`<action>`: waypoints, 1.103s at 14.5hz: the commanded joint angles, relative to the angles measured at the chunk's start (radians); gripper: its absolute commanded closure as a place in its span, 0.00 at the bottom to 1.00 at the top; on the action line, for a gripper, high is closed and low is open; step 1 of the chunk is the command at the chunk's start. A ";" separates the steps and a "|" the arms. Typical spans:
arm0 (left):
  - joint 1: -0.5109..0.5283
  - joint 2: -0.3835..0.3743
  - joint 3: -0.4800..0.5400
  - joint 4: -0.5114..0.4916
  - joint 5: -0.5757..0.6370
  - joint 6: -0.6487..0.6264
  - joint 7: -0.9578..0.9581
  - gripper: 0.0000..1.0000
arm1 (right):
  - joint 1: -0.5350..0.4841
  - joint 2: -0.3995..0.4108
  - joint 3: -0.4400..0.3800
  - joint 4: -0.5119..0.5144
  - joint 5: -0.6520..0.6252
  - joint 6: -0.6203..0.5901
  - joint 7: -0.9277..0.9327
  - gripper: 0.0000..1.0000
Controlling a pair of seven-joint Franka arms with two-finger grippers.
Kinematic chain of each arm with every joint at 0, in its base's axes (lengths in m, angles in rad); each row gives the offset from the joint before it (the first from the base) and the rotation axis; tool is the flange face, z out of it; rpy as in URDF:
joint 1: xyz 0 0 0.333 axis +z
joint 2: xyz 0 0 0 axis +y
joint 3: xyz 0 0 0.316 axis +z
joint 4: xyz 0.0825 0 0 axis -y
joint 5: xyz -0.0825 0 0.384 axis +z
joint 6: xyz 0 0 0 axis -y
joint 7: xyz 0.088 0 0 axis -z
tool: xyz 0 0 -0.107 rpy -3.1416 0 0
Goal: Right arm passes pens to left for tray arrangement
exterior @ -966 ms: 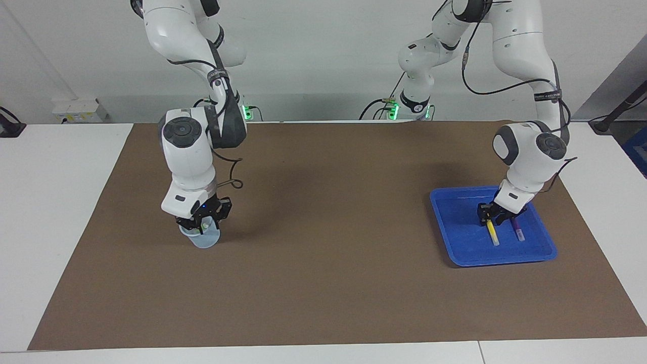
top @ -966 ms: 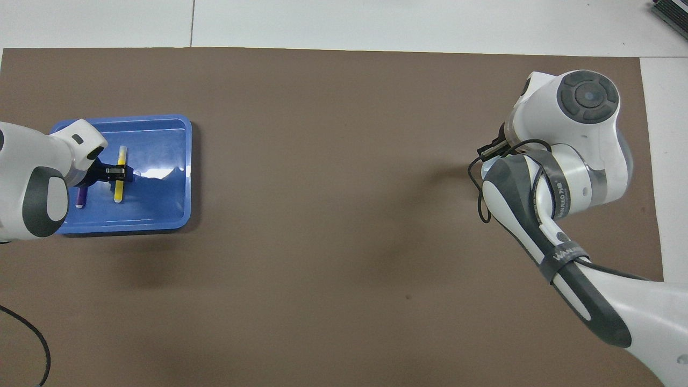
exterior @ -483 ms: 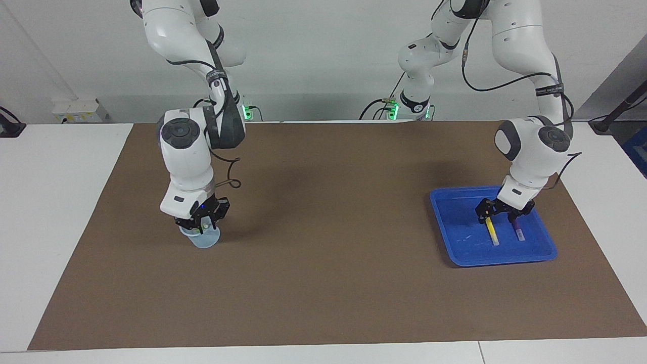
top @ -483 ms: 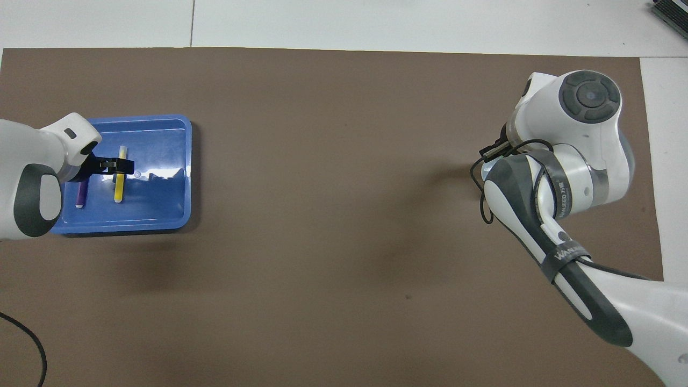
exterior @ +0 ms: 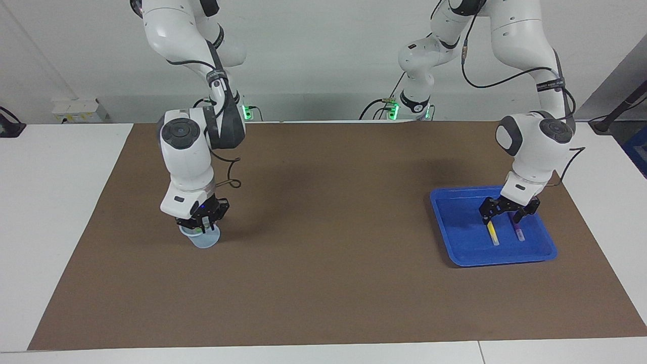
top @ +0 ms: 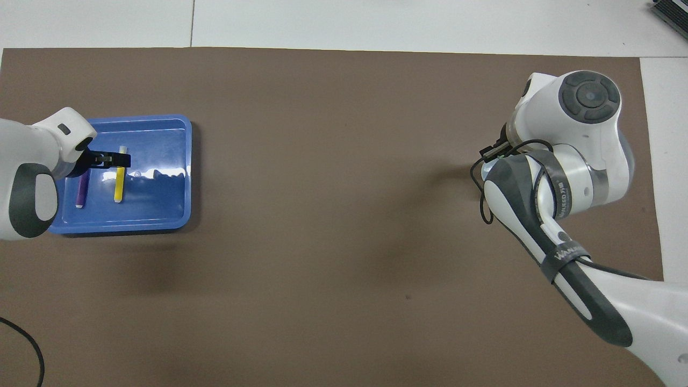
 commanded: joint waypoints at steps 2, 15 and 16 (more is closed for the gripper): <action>-0.016 -0.010 0.000 0.008 0.017 0.007 -0.002 0.00 | -0.013 -0.005 0.008 -0.008 -0.022 -0.018 -0.020 0.95; -0.028 -0.026 -0.006 0.011 -0.001 -0.058 -0.079 0.00 | -0.004 -0.019 0.010 0.029 0.013 -0.112 0.037 0.72; -0.028 -0.026 -0.006 0.011 -0.001 -0.058 -0.080 0.00 | -0.003 -0.022 0.011 0.025 0.013 -0.115 0.051 0.72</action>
